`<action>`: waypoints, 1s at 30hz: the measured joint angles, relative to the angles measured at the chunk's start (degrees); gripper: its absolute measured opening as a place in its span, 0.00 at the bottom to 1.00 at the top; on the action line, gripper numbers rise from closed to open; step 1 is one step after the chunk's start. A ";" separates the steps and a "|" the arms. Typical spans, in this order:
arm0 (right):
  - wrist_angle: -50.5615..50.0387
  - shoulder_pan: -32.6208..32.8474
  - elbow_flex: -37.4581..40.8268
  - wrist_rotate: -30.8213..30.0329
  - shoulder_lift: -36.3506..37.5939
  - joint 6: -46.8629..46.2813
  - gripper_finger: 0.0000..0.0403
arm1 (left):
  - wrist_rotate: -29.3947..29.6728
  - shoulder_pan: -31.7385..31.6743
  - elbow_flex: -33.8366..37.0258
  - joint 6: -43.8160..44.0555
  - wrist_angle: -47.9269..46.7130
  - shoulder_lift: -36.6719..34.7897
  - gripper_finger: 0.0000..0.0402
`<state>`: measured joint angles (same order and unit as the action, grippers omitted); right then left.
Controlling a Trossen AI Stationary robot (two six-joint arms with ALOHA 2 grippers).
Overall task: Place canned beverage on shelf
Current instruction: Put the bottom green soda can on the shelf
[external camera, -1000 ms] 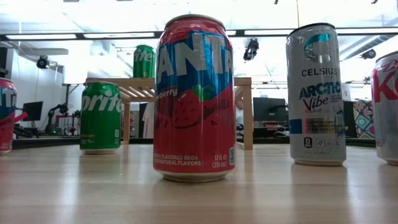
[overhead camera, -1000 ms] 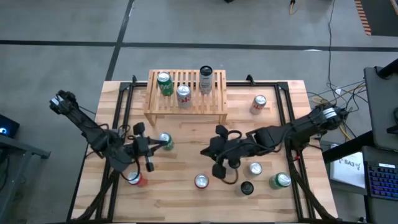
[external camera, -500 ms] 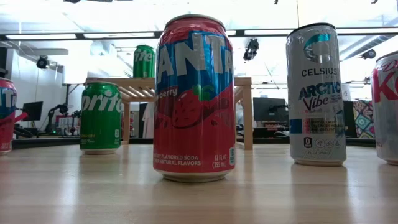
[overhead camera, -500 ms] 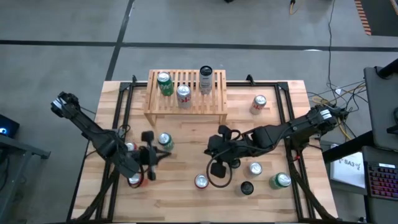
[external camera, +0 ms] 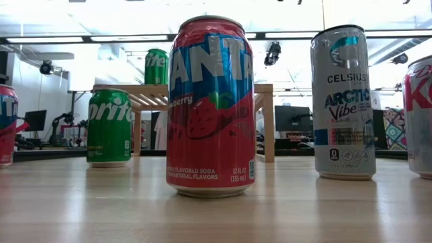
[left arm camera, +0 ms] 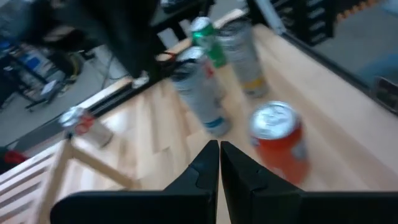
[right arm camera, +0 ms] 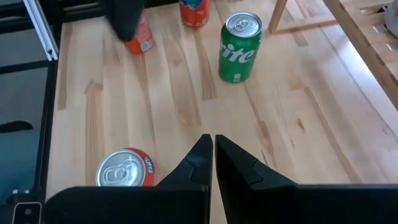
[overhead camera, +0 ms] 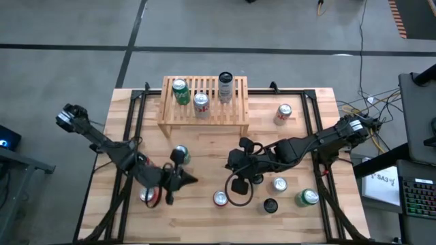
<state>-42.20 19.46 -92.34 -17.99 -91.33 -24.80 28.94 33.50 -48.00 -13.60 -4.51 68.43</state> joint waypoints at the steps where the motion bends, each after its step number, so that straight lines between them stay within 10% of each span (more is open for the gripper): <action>1: 0.05 0.00 0.04 -0.01 0.00 0.27 0.02 | -0.57 -1.08 0.21 -0.33 0.17 -0.77 0.00; 8: -1.56 0.00 0.55 -0.01 0.00 2.17 0.02 | -13.59 -11.01 6.53 -1.07 4.82 -8.24 0.00; 30: -9.94 -1.22 -0.07 0.13 0.02 -10.70 0.02 | -13.02 -16.35 18.03 2.91 7.73 -32.09 0.00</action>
<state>-52.14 18.24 -92.41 -17.86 -91.31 -35.50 15.92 17.15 -29.97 -10.70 3.23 36.34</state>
